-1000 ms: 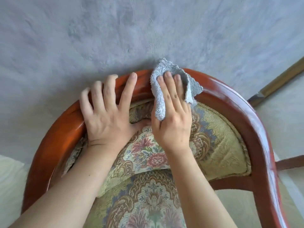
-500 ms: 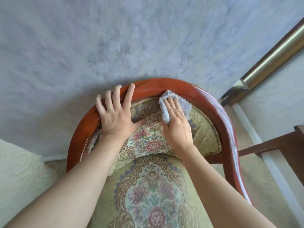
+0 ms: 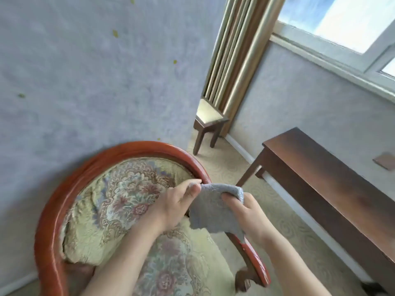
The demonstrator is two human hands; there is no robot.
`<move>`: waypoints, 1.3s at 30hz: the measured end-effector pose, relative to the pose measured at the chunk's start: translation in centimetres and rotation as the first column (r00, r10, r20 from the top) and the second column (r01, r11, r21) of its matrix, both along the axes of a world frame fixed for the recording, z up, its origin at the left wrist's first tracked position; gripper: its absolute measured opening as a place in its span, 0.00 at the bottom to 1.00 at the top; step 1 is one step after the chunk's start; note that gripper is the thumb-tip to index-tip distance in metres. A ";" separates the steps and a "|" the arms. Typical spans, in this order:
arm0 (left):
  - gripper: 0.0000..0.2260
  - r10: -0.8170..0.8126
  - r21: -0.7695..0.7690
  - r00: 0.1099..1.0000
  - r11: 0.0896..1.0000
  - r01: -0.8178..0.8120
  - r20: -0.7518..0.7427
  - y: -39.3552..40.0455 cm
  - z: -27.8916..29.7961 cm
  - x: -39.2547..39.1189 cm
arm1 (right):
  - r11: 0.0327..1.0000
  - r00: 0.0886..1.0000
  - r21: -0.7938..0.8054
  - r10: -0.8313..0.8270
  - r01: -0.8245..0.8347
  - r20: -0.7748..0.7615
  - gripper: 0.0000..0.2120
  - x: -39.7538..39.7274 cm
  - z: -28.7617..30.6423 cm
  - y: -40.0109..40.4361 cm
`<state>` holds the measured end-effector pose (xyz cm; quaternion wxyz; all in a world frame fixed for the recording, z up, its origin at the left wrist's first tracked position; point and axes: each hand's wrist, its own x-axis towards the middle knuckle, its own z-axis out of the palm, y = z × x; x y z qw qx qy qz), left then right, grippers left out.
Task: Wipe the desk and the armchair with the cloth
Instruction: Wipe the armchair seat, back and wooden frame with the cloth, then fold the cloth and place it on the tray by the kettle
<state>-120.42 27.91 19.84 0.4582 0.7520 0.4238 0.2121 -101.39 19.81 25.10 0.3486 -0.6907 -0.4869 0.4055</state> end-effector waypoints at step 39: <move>0.26 -0.747 0.029 0.563 0.610 0.792 0.353 -37.2 6.9 80.4 | 0.325 0.380 0.342 -0.919 0.882 -0.106 0.11 65.0 4.5 -51.5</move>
